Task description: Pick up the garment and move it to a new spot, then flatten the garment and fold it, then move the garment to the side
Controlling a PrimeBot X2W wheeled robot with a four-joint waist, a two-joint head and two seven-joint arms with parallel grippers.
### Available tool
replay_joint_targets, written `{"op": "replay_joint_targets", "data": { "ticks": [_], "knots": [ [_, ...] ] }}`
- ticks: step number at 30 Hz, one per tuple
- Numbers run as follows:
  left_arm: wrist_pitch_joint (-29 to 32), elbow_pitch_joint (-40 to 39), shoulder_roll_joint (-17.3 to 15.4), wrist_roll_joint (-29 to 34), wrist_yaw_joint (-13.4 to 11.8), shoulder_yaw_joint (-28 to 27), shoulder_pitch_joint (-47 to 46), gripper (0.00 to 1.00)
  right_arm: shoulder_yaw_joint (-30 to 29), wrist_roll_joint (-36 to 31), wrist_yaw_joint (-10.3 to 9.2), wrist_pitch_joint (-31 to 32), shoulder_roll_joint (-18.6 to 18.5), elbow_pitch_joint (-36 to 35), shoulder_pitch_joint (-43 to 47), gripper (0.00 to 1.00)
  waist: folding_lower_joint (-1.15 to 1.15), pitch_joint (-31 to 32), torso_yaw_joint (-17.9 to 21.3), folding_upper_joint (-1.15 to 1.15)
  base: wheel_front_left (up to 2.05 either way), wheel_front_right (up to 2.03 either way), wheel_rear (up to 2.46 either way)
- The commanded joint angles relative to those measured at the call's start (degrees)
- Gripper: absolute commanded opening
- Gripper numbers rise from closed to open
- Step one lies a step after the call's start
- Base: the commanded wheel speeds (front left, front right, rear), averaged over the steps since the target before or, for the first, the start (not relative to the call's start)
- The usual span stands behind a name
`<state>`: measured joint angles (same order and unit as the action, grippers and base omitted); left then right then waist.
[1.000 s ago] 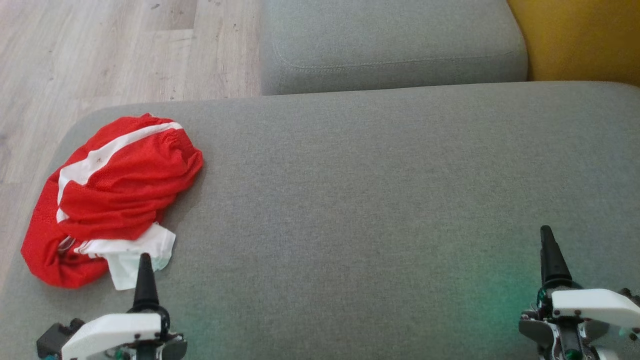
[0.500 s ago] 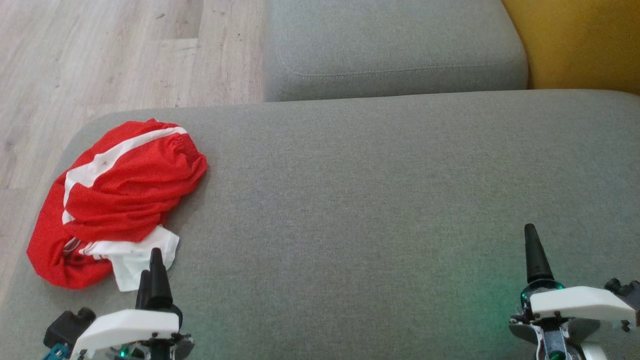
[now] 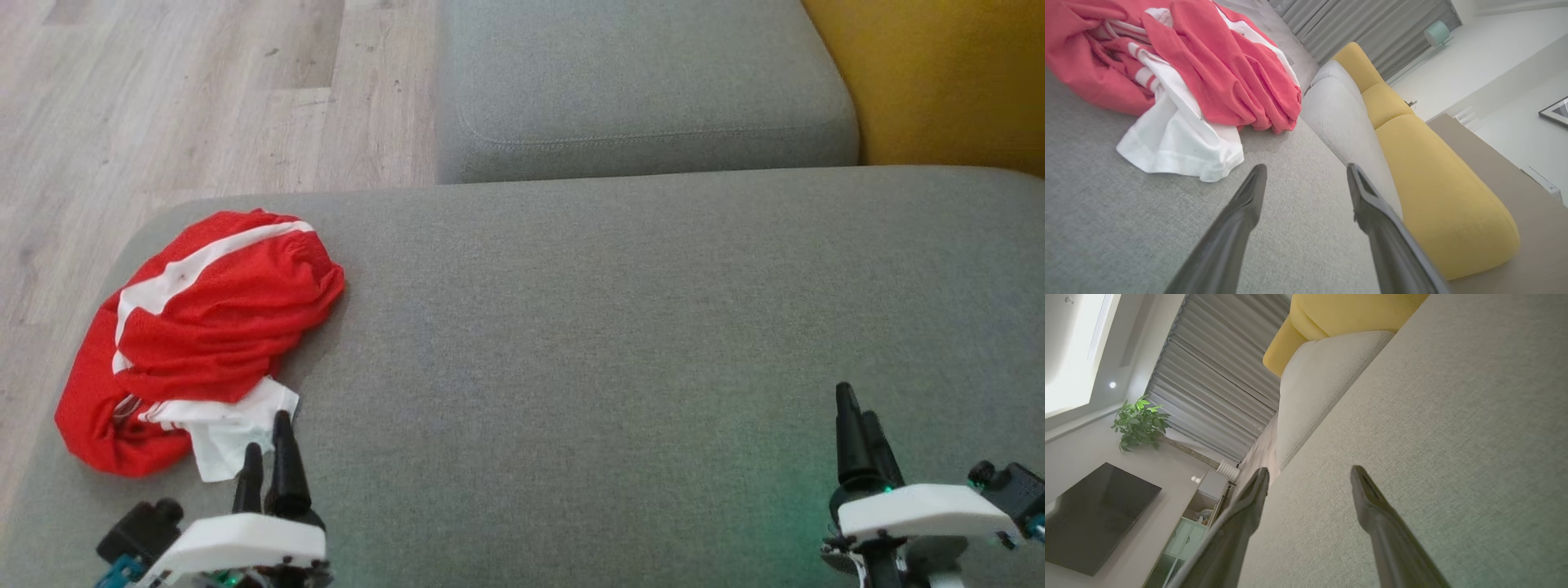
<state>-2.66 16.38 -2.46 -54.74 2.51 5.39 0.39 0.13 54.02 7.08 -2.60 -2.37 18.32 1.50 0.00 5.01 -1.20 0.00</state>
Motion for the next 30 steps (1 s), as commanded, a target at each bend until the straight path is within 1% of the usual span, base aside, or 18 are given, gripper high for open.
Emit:
{"op": "replay_joint_targets", "data": {
  "ticks": [1,17,25,30],
  "knots": [
    [-0.88,-2.07,-0.28,2.16,-0.18,-0.35,-2.07,1.00,1.11,-2.19,0.28,-0.90,-0.33,-1.67,-1.62,1.00,0.00,0.15,-0.05,0.00,0.00,0.00,0.00],
    [-3.57,-2.01,-0.31,13.41,-2.19,1.95,-1.84,1.00,2.54,-13.52,0.31,-3.60,-0.38,-1.29,-0.81,1.00,0.00,1.43,-0.34,0.00,0.00,0.00,0.00],
    [-4.92,-0.91,-0.33,18.71,-1.78,3.21,-1.69,1.00,3.60,-19.19,0.33,-4.95,-0.40,-1.17,-0.44,1.00,0.00,2.05,-0.34,0.00,0.00,0.00,0.00],
    [-5.59,-0.51,-0.34,21.47,-2.02,3.77,-1.69,1.00,4.75,-21.86,0.33,-5.63,-0.41,-0.83,-0.26,1.00,0.00,2.35,-0.32,0.00,0.00,0.00,0.00]
  ]
}}
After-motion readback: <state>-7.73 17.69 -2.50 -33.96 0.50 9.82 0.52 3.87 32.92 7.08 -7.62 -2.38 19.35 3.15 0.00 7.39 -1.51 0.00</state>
